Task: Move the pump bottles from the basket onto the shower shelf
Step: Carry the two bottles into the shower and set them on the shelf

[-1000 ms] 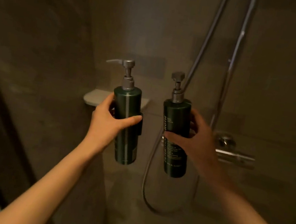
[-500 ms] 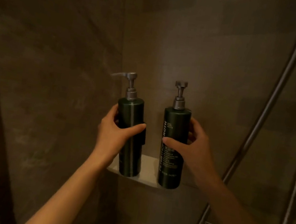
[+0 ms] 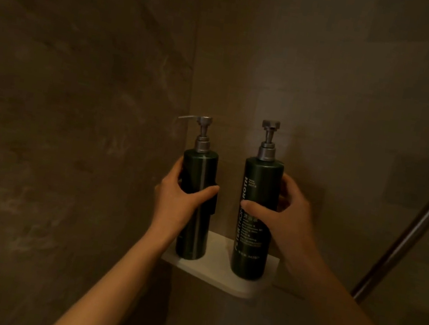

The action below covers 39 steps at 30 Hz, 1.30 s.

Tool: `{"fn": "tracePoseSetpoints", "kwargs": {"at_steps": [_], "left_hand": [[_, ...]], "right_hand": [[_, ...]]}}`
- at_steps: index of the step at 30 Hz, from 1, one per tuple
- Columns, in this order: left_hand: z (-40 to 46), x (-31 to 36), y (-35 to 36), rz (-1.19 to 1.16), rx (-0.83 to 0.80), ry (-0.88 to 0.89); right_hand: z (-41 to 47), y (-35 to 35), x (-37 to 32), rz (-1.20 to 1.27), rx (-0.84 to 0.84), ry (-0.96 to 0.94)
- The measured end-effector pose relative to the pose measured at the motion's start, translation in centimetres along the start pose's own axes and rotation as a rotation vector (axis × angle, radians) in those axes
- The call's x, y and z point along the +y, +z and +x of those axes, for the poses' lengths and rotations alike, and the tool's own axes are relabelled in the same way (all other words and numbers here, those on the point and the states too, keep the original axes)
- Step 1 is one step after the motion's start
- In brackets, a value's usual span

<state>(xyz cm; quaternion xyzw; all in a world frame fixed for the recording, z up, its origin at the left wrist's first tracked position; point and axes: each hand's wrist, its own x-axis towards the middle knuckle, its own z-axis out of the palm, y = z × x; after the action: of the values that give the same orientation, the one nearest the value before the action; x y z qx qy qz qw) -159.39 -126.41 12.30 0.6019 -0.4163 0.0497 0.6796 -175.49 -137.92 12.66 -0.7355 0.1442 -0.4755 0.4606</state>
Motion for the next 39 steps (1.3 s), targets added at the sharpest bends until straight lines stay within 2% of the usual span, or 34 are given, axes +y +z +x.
{"fn": "tracePoseSetpoints", "kwargs": {"at_steps": [7, 15, 20, 39], "left_hand": [[-2.6, -1.6, 0.0, 0.094, 0.046, 0.013], [-5.1, -3.7, 0.4, 0.207, 0.074, -0.006], [-5.3, -4.0, 0.5, 0.245, 0.112, -0.001], [-4.8, -3.4, 0.3, 0.323, 0.110, -0.008]], "right_hand": [[-0.1, 0.8, 0.0, -0.013, -0.036, -0.001], [-0.5, 2.8, 0.1, -0.076, 0.020, -0.047], [-2.3, 3.5, 1.9, -0.166, 0.105, -0.051], [-0.9, 3.6, 3.4, -0.285, 0.100, -0.020]]}}
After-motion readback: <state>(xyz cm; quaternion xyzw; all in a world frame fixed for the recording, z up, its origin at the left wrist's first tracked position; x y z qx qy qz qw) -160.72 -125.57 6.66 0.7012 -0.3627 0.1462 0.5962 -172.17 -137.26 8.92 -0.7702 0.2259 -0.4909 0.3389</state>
